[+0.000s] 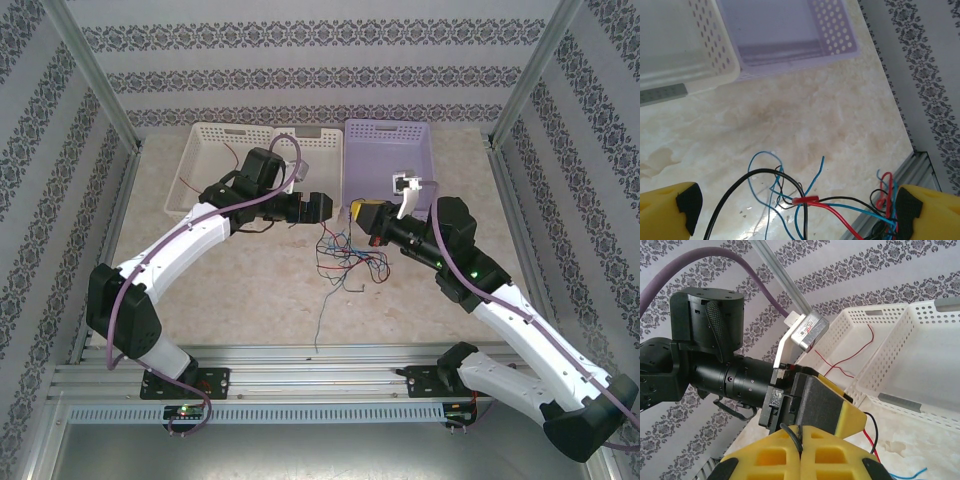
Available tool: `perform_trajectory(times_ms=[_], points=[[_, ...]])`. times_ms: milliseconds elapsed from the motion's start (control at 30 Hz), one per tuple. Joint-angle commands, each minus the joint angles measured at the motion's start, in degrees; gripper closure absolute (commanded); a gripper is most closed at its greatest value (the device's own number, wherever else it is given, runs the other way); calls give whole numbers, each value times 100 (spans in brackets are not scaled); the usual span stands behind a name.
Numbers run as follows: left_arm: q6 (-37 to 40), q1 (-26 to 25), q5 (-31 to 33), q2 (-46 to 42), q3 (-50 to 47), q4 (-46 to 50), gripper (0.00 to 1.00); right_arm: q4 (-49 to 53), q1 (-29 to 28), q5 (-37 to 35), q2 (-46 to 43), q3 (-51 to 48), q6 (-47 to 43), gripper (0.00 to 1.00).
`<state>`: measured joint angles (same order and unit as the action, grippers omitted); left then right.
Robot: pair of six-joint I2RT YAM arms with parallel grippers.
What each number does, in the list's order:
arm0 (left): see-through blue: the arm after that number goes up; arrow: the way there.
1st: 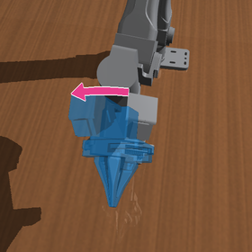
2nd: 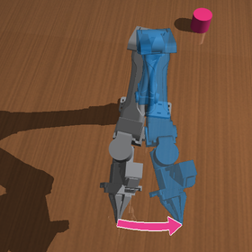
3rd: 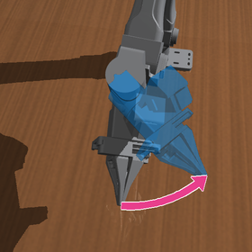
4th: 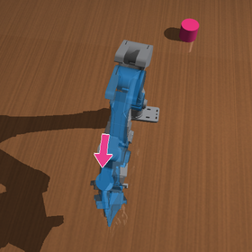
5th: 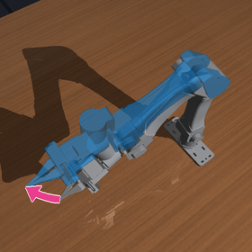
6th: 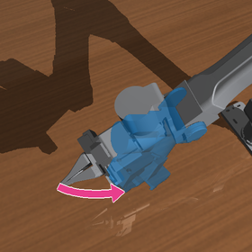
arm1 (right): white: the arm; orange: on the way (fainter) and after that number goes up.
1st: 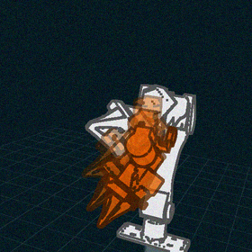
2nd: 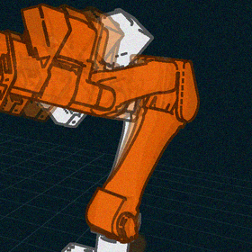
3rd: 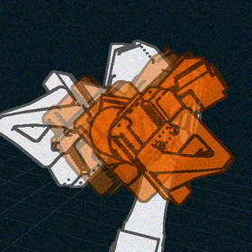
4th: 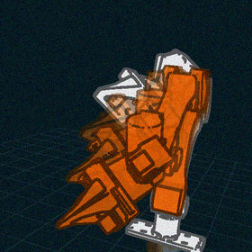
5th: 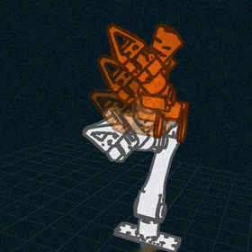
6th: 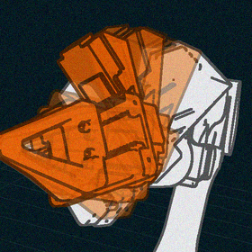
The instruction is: Untangle the cables
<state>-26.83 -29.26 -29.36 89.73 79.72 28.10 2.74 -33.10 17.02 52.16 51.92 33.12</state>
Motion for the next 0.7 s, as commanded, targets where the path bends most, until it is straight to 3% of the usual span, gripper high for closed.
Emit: perform_trajectory(times_ms=[0,200,433,533,667], points=[[-4,-21,-509,79,142,6,4,-234,49,-55,-107,51,42,100],[-162,-24,-1078,226,241,-44,10,-279,118,-312,-198,-42,-60,100],[-219,-23,-1178,556,271,7,16,-450,133,-191,-14,-70,19,100],[-308,-28,-1256,624,218,-103,23,-491,129,-148,-4,-110,29,100],[-317,-44,-1260,635,210,-141,41,-503,129,-164,-31,-156,2,100]])
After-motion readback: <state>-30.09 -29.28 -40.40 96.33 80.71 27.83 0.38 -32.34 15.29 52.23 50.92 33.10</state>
